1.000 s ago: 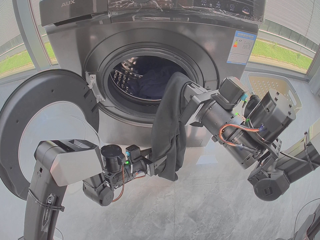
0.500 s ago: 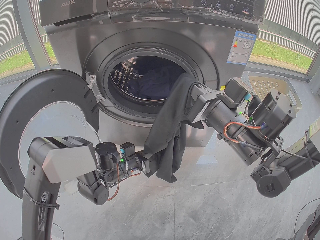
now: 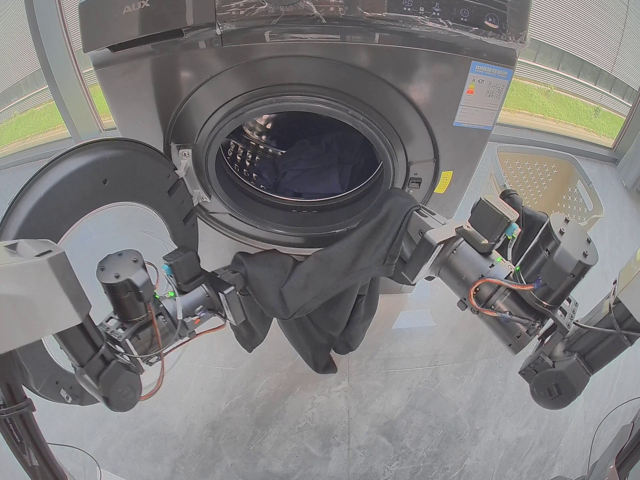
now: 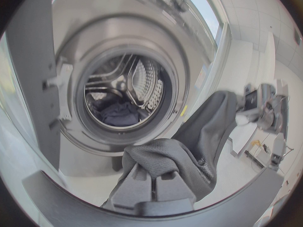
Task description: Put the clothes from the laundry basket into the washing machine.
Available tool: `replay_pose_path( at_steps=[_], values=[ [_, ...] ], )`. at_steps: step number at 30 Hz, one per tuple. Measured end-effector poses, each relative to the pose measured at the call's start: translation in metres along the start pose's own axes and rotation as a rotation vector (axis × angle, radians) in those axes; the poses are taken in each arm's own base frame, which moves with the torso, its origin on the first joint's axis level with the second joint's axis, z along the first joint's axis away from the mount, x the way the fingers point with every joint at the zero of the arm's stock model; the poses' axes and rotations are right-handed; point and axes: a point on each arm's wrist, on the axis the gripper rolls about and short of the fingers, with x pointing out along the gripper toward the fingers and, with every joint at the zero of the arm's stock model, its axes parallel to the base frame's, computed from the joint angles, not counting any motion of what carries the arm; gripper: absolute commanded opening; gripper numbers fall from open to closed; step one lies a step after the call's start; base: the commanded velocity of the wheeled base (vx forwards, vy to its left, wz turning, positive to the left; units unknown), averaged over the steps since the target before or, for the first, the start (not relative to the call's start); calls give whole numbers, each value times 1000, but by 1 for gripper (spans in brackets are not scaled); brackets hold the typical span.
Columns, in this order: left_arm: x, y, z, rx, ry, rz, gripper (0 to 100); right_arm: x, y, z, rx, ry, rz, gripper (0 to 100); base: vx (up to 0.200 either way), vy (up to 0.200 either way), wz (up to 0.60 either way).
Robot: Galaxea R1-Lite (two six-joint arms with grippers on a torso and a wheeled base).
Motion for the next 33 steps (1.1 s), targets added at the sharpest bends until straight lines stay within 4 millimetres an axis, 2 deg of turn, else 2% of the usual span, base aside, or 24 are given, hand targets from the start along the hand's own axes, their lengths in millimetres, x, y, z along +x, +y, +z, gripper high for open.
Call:
replay_pose_path(
  at_steps=[7, 12, 16, 23, 33],
  values=[
    [-35, -14, 52, -20, -146, -11, 0, -17, -12, -3, -2, 38, -25, 0, 0, 0, 0],
    [-48, -20, 82, -5, -254, -19, 0, -20, -18, 1, -10, 31, -47, 0, 0, 0, 0],
    [-56, -25, 98, 13, -313, -25, 0, -21, -19, 4, -12, 23, -53, 0, 0, 0, 0],
    [-64, -28, 107, 25, -348, -29, 0, -15, -17, 20, -10, -49, -58, 0, 0, 0, 0],
    [-63, -23, 97, 21, -307, -6, 0, -9, -14, 42, -8, -140, -67, 0, 0, 0, 0]
  ],
)
